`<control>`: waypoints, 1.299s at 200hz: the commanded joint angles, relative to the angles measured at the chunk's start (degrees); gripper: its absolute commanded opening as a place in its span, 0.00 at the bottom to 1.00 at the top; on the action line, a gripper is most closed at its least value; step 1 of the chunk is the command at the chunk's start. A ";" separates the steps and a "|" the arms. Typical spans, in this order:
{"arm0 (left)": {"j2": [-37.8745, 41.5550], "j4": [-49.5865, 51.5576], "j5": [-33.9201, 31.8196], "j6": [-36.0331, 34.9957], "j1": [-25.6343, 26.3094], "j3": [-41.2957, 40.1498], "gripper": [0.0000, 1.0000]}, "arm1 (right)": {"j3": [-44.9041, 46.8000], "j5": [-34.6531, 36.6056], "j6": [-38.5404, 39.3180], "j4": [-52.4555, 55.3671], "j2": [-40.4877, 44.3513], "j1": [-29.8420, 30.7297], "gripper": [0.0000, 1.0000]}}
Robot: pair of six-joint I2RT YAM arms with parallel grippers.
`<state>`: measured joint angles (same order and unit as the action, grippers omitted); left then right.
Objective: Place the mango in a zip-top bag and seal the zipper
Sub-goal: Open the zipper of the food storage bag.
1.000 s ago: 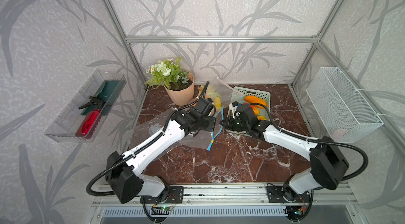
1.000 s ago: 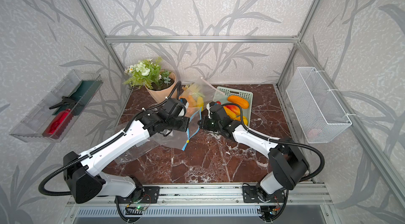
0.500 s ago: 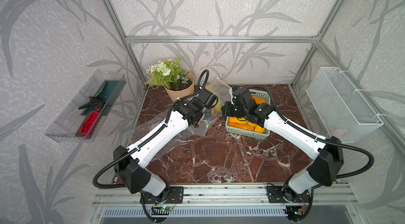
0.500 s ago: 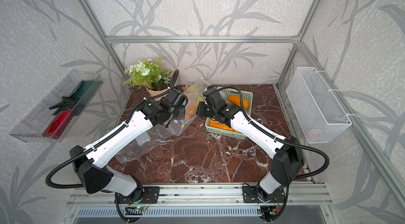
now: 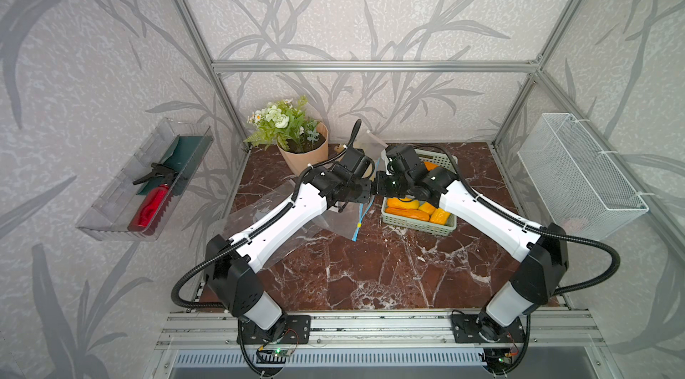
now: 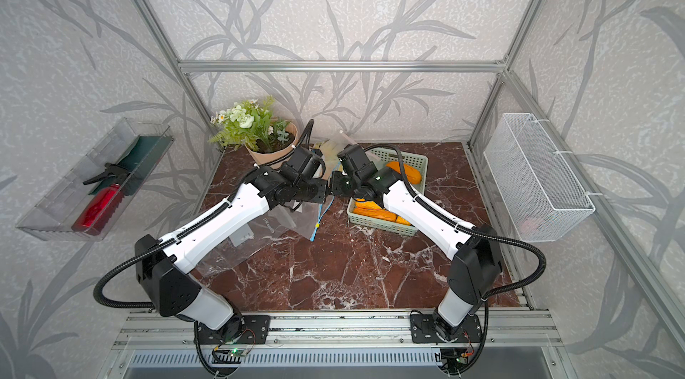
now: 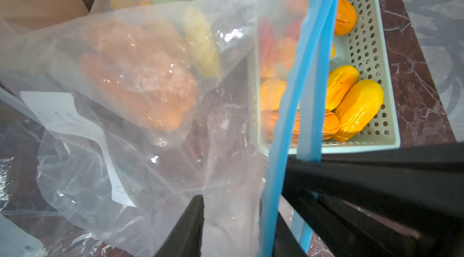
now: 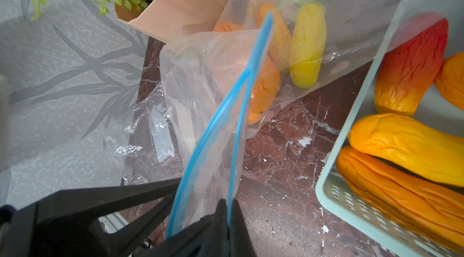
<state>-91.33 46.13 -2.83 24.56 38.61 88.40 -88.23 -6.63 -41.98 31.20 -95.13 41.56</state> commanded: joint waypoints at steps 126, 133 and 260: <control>1.01 9.15 -12.07 9.70 -0.42 10.25 0.00 | 4.33 -2.56 4.33 1.14 -2.29 -6.84 0.00; 0.42 9.09 -11.70 10.76 -0.47 10.39 0.00 | 3.48 -2.29 4.70 1.81 -2.34 -6.83 0.00; -3.69 -12.71 4.84 13.25 -1.18 -3.46 0.00 | 9.40 -0.64 1.46 -2.61 9.04 -10.78 0.51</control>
<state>-94.04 38.02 -1.61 36.75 37.89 86.17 -81.28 -9.43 -39.72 30.00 -89.67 32.16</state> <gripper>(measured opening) 0.048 0.492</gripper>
